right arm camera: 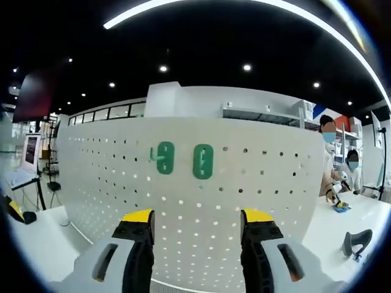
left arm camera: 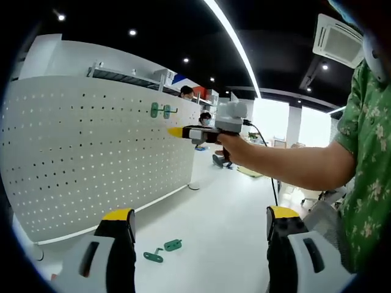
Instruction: Insert the hook assembly into the mounting plate slot until the hook locks in place.
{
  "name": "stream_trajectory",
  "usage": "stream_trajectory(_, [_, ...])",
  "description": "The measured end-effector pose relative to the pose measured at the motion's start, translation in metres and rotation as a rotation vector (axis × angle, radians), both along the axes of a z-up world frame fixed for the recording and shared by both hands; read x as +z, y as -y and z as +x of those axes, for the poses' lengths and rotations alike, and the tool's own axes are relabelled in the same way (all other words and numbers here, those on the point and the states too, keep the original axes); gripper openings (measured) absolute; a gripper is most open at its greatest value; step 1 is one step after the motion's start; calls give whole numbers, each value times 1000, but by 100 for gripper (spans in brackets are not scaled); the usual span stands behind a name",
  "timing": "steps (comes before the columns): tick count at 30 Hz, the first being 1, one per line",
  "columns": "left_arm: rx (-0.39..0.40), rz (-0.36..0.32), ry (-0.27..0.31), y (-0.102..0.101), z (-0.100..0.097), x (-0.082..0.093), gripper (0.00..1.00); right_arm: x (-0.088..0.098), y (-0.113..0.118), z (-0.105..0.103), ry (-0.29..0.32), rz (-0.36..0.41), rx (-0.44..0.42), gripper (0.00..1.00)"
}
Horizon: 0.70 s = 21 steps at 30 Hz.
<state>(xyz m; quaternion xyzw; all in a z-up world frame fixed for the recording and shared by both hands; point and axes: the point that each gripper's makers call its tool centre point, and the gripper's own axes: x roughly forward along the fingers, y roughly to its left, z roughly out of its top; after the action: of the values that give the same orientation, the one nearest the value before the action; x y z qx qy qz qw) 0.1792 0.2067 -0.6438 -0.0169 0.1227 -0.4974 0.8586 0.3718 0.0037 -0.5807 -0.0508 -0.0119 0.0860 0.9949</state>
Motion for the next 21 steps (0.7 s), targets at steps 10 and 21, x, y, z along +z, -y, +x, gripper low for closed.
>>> stream_trajectory(10, [0, 8, 0, 0, -4, -1, 91, -4, -2, -16, -11, -24, 22, 60])
stream_trajectory(21, [2, 14, -3, -1, -12, -3, 90, -22, -9, -37, -51, -58, 58, 61])
